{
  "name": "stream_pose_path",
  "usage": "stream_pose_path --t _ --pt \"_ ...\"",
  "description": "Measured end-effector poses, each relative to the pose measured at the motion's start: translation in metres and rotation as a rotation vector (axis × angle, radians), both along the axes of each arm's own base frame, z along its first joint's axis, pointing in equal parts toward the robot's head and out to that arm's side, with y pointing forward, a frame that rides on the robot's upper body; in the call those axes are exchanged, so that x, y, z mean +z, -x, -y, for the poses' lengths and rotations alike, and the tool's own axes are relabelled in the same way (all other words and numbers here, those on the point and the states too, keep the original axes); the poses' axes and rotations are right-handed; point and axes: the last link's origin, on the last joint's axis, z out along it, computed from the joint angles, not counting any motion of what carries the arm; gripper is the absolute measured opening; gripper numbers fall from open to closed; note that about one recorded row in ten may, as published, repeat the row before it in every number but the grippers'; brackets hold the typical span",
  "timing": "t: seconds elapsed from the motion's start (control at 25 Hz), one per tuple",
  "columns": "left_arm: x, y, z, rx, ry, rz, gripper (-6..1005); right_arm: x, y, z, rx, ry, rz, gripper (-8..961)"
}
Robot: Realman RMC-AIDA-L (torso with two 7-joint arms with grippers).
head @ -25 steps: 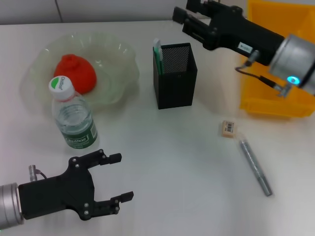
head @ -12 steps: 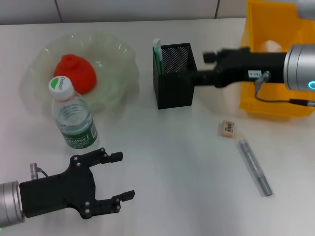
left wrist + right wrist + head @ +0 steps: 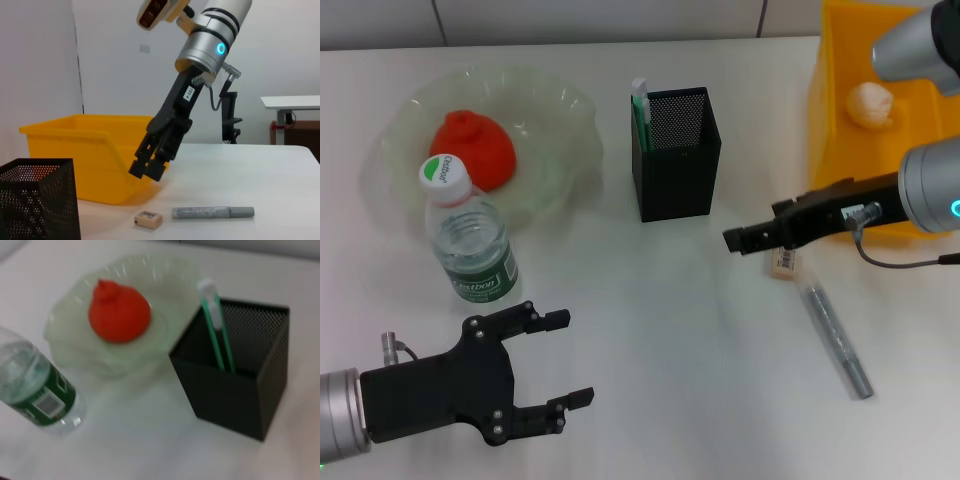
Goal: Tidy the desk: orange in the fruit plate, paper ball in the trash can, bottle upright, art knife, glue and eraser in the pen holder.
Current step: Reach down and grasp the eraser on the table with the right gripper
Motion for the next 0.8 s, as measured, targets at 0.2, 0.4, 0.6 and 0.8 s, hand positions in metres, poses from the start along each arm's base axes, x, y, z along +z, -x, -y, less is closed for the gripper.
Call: stream_pose_path --t 0.2,0.4,0.6,0.8 --pt "-0.001 0.000 0.001 -0.002 0.005 0.002 798 0.002 -0.009 0.000 -0.033 -0.004 0.031 825" --pt "-0.002 -0.001 0.002 -0.006 0.015 0.003 798 -0.002 -0.022 -0.005 -0.100 -0.007 0.065 824" --pt "-0.003 -0.001 0.002 -0.006 0.017 0.004 798 -0.004 -0.032 -0.012 -0.145 -0.014 0.110 823" --pt "-0.003 -0.002 0.001 -0.008 0.015 0.004 797 -0.012 -0.036 -0.019 -0.164 -0.007 0.120 824"
